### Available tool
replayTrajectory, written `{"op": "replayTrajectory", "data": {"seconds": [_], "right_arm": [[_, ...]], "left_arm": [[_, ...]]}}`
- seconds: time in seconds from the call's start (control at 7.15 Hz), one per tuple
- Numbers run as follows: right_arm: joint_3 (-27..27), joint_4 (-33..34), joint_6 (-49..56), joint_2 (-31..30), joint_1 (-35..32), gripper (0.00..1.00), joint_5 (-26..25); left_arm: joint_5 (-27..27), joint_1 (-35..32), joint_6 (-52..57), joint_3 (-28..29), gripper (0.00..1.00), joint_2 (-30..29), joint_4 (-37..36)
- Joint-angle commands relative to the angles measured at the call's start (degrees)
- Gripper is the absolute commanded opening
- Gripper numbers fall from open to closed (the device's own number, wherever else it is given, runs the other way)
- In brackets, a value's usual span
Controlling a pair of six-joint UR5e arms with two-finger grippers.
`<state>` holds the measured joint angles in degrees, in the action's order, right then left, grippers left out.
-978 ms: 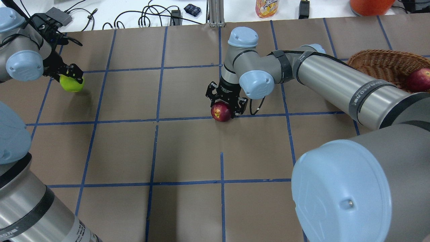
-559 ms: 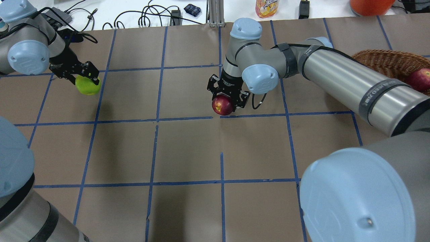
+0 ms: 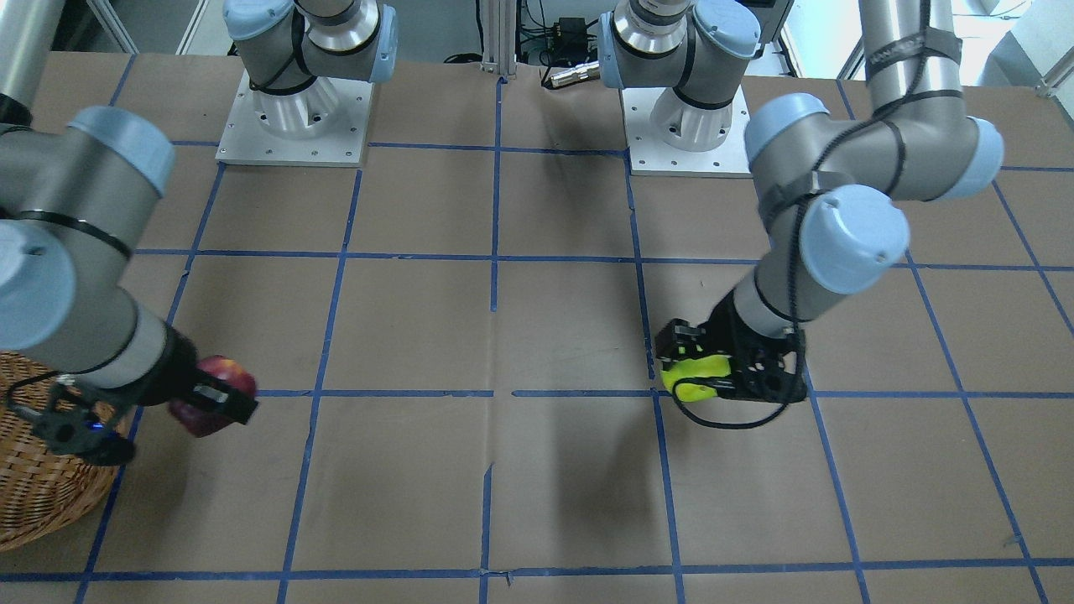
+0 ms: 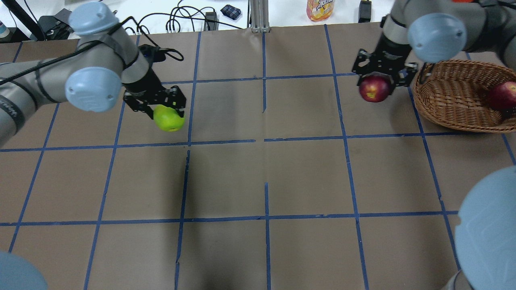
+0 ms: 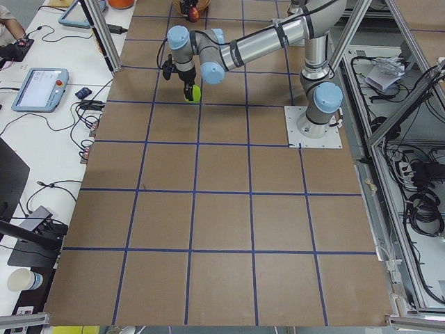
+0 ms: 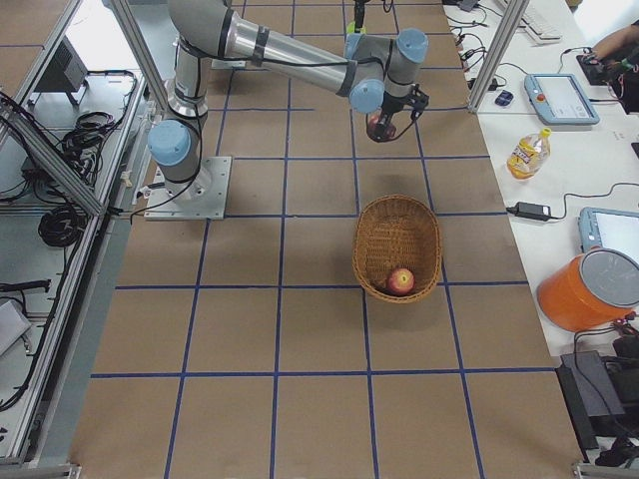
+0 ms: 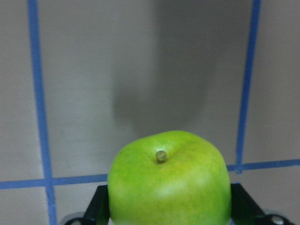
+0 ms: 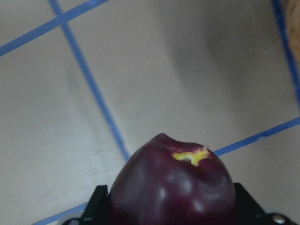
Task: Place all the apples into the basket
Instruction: 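Release the dark apple into the basket while the left gripper sets the green apple down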
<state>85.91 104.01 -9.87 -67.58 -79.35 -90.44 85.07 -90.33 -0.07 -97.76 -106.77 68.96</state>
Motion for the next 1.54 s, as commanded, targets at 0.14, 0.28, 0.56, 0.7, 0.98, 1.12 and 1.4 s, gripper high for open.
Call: {"op": "replayTrajectory", "data": {"seconds": [0.14, 0.28, 0.56, 0.7, 0.98, 1.12, 1.4], "right_arm": [[0.0, 7.0, 29.0, 3.5, 15.0, 0.0, -4.3], [-0.1, 11.5, 34.6, 6.3, 18.2, 0.0, -5.8], [-0.4, 15.1, 41.2, 7.8, 22.1, 0.0, -6.2], [0.1, 15.2, 42.2, 8.8, 22.9, 0.0, -6.2], [0.0, 16.0, 42.1, 10.3, 22.9, 0.43, -6.1], [0.0, 16.6, 42.0, 10.1, 22.9, 0.99, -5.7], [-0.5, 16.1, 41.6, 8.3, 22.8, 1.0, -5.6]], "left_arm": [[-0.4, -19.7, -36.9, -0.6, 0.38, -3.7, -10.1], [-0.5, -23.1, -38.8, -0.6, 0.38, -6.5, -14.1], [0.1, -25.6, -43.3, -0.4, 0.4, -10.2, -20.5], [0.2, -25.6, -41.0, -0.7, 0.62, -10.4, -20.4], [0.3, -25.3, -40.3, -0.9, 1.0, -9.7, -20.4], [0.1, -24.2, -39.2, -0.2, 1.0, -8.7, -20.0], [-0.3, -19.6, -33.4, 0.5, 1.0, -6.4, -18.7]]}}
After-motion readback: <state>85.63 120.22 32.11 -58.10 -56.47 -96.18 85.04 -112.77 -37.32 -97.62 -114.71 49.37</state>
